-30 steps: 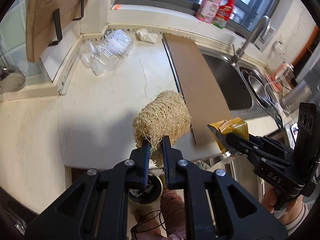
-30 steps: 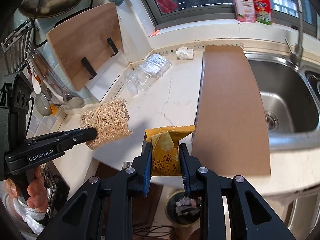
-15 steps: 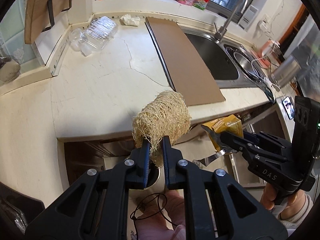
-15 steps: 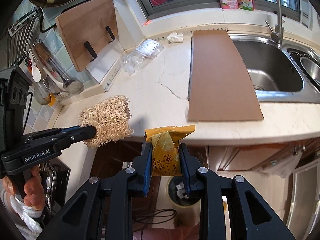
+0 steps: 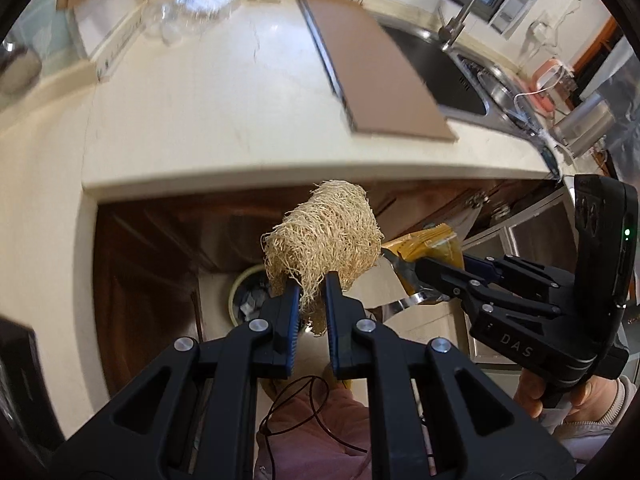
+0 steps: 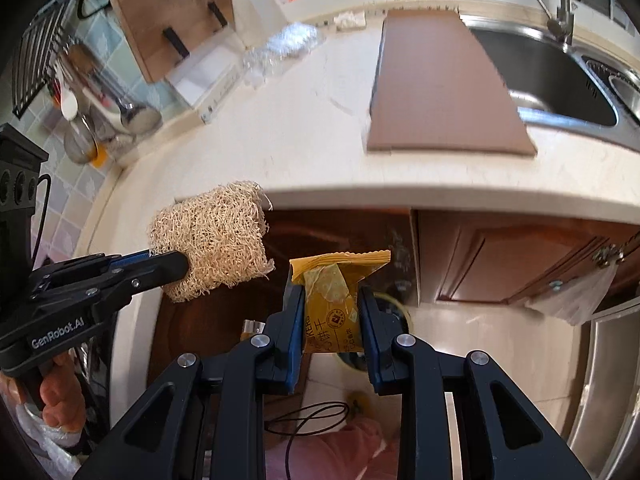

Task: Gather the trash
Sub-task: 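Carry the loofah and yellow packet down toward the floor bin, then open both tools above the bin to drop the loofah and packet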

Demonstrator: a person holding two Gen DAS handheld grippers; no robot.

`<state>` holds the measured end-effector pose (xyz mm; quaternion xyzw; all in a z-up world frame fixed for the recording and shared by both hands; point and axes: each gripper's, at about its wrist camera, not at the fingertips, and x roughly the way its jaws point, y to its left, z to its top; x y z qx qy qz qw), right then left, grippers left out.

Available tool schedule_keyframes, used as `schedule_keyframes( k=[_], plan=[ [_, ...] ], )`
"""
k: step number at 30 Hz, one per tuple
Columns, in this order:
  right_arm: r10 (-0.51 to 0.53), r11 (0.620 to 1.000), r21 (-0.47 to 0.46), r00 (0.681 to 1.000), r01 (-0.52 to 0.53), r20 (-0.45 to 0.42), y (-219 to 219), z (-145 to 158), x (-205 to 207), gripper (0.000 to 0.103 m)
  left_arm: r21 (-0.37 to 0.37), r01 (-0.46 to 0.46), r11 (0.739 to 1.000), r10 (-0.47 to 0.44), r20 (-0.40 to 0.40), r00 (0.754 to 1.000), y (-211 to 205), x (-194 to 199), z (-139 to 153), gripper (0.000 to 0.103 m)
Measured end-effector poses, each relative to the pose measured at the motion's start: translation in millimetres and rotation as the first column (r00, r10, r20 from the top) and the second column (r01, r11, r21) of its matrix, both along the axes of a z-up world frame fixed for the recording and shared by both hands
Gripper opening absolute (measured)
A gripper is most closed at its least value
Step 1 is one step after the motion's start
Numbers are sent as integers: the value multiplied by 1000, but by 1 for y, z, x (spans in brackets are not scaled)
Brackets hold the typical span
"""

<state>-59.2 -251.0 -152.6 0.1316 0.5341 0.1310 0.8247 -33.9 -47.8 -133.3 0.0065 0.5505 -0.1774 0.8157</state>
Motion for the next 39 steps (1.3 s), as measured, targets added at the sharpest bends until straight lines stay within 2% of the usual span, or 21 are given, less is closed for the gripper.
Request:
schedule_keyframes(
  k=[7, 14, 24, 28, 35, 37, 39],
  plan=[
    [35, 999, 0, 997, -35, -72, -4, -66, -16, 25, 23, -51, 998, 53, -75, 996, -4, -23, -71, 9],
    [16, 1000, 18, 987, -13, -163, -5, -154, -20, 25, 56, -113, 992, 120, -140, 983, 2, -30, -156, 9],
    [-19, 999, 21, 972, 25, -236, -2, -284, 0, 25, 115, -186, 976, 205, -185, 961, 11, -2, -288, 9],
    [-14, 1000, -1, 965, 15, -260, 7, -336, 16, 25, 143, -182, 973, 210, -216, 953, 14, 14, -335, 9],
    [-15, 1000, -21, 953, 9, -302, 29, -400, 43, 26, 195, -148, 970, 194, -241, 951, 16, 33, -382, 12],
    [-10, 1000, -25, 951, 2, -310, 35, -413, 48, 26, 207, -137, 969, 188, -250, 950, 17, 35, -390, 16],
    [2, 999, -29, 948, -12, -320, 43, -424, 54, 30, 212, -132, 968, 189, -274, 943, 21, 40, -398, 21]
  ],
)
